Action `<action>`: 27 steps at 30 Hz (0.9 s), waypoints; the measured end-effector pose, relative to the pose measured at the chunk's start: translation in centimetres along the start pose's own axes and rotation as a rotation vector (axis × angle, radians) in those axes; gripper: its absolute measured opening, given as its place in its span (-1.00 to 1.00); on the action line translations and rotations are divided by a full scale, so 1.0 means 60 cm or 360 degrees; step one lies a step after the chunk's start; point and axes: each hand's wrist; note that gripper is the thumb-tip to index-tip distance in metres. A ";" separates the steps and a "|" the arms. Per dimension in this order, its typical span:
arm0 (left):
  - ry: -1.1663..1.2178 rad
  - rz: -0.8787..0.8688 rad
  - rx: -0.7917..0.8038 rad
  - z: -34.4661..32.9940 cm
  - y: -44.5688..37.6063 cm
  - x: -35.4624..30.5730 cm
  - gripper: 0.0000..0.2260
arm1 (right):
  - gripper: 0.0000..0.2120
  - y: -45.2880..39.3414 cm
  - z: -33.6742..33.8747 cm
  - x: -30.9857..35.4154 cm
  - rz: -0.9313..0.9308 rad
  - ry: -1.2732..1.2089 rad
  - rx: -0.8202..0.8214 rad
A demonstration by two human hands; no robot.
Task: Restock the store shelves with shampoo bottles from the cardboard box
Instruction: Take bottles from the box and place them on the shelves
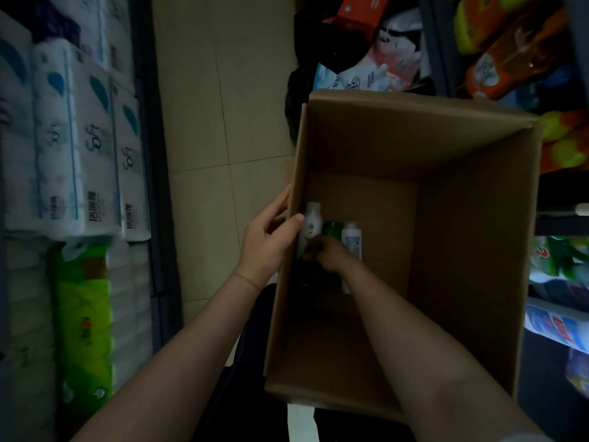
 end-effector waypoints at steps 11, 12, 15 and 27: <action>-0.0487 -0.0210 0.0067 -0.039 0.081 -0.196 -0.32 | -0.83 0.358 0.298 0.188 0.0677 -0.0619 -0.0179; -0.0501 -0.0213 0.0202 -0.048 0.101 -0.235 -0.32 | -0.85 0.408 0.320 0.204 0.0742 -0.0727 -0.0254; -0.0344 -0.0133 0.0708 -0.080 0.188 -0.358 -0.52 | -0.85 0.563 0.372 0.236 0.0953 -0.1027 -0.0568; -0.0301 -0.1370 0.1265 -0.294 0.501 -0.700 -0.64 | -0.87 1.131 0.451 0.164 0.1545 -0.0835 -0.1646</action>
Point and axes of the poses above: each hand's wrist, its own y-axis away from the middle knuckle, its own z-axis out of the back of the hand, x = y × z, and after that the axes turned 5 degrees about -x, right-handed
